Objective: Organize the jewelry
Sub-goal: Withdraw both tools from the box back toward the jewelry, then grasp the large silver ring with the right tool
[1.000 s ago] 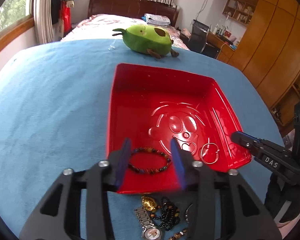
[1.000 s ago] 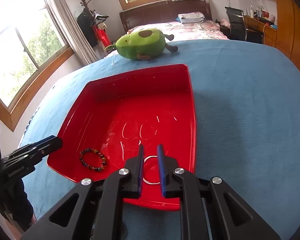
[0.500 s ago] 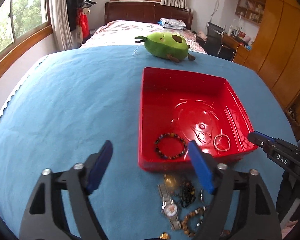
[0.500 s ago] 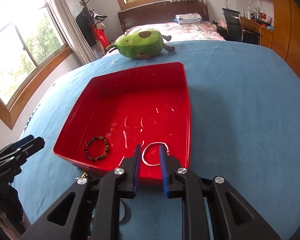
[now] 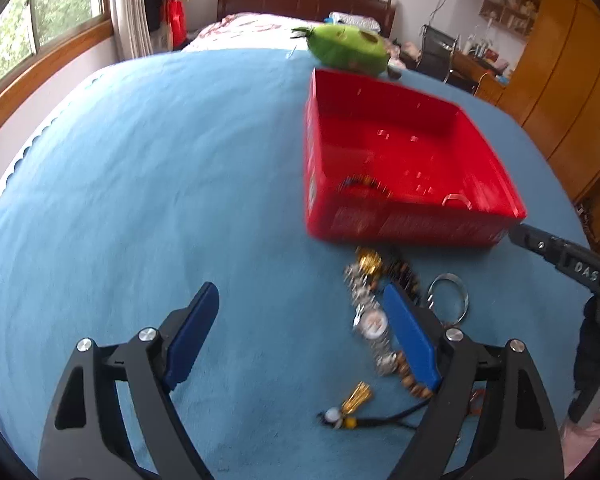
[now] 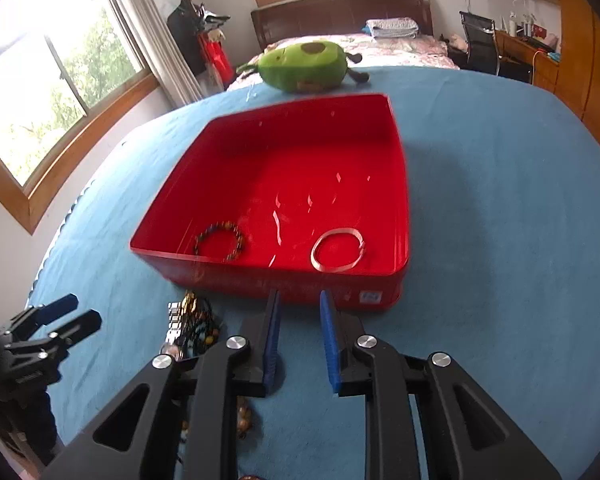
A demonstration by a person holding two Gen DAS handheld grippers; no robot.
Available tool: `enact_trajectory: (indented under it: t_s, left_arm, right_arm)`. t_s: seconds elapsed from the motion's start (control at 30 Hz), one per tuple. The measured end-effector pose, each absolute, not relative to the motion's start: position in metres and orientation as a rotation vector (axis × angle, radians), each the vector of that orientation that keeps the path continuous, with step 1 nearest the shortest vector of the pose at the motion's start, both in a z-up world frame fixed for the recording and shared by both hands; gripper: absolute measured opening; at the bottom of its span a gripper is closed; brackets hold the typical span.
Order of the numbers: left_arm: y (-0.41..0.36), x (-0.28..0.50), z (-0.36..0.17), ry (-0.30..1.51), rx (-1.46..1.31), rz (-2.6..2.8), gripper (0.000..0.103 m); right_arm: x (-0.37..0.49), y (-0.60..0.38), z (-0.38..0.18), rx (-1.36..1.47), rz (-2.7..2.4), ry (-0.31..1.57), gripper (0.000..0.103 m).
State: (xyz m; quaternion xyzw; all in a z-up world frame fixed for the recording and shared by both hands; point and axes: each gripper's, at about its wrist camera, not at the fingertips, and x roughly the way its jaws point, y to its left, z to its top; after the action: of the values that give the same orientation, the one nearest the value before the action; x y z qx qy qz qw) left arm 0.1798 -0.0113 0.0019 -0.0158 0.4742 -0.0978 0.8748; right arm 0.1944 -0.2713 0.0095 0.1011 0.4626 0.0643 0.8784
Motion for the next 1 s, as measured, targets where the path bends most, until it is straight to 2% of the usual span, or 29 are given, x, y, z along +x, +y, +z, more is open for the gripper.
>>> enact_trajectory:
  t_s: [0.37,0.5,0.83,1.0]
  left_arm:
    - [-0.021,0.170,-0.014,1.021,0.011,-0.215,0.083]
    - [-0.022,0.170,-0.019,1.031,0.010,-0.208,0.080]
    - [-0.018,0.172,-0.021,1.044,-0.010,-0.189,0.079]
    - [-0.019,0.170,-0.020,1.042,-0.002,-0.191,0.079]
  right_arm:
    - [0.182,-0.255,-0.028,0.209,0.164,1.064,0.021]
    - [0.184,-0.253,-0.034,0.206,0.160,1.079,0.021]
    - [0.185,-0.238,-0.029,0.185,0.189,1.059,0.021]
    - [0.189,-0.216,-0.037,0.176,0.248,1.107,0.021]
